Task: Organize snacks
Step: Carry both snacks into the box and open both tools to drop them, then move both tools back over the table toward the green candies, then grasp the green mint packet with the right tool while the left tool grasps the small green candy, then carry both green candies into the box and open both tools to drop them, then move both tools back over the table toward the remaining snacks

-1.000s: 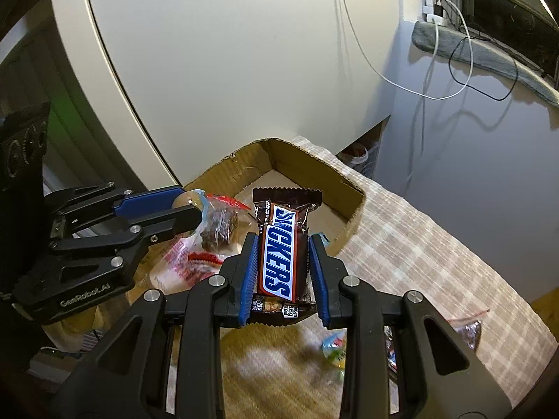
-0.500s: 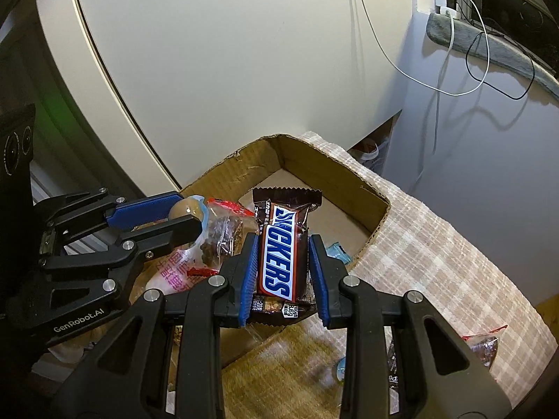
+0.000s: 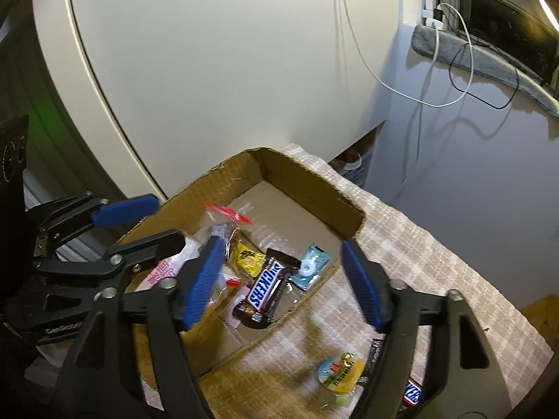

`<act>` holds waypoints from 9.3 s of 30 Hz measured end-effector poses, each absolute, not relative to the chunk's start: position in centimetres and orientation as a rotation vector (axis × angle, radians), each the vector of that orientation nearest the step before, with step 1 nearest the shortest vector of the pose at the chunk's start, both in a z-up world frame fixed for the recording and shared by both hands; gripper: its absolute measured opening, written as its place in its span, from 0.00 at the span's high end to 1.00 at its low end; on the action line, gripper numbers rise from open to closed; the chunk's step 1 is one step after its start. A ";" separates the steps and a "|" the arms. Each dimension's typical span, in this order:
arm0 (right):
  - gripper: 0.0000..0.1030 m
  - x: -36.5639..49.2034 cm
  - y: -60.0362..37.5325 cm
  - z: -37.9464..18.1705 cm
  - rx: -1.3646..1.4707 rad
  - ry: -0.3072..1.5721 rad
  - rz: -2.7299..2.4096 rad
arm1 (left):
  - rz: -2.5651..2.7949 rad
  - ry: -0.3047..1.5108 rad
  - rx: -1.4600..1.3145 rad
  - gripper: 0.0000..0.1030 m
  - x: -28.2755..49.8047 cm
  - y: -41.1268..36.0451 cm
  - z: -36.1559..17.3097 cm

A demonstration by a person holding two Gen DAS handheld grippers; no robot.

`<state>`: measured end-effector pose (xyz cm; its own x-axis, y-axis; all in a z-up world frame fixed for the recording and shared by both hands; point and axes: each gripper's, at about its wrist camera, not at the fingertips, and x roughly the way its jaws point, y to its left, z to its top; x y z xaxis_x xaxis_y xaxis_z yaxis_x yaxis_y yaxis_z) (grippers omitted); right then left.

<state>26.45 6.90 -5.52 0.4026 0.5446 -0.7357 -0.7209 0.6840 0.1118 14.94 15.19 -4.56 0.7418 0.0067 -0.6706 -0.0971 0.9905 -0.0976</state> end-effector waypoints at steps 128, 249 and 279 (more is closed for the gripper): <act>0.75 16.3 -16.5 -15.5 -0.243 0.982 0.604 | -0.170 0.918 -0.033 0.88 18.5 -3.9 -14.4; 0.15 22.3 -5.5 -3.1 -0.158 0.700 0.669 | 0.035 0.608 -0.043 0.39 9.2 8.2 -3.1; 0.43 26.0 -10.8 -12.9 -0.313 0.945 0.811 | -0.093 0.859 -0.059 0.50 16.1 -0.7 -12.4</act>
<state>25.96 -10.85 -12.94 0.3255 0.4767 -0.8166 -0.7345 0.6714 0.0992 16.14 -0.68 -12.42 0.6494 -0.1057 -0.7530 0.0579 0.9943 -0.0897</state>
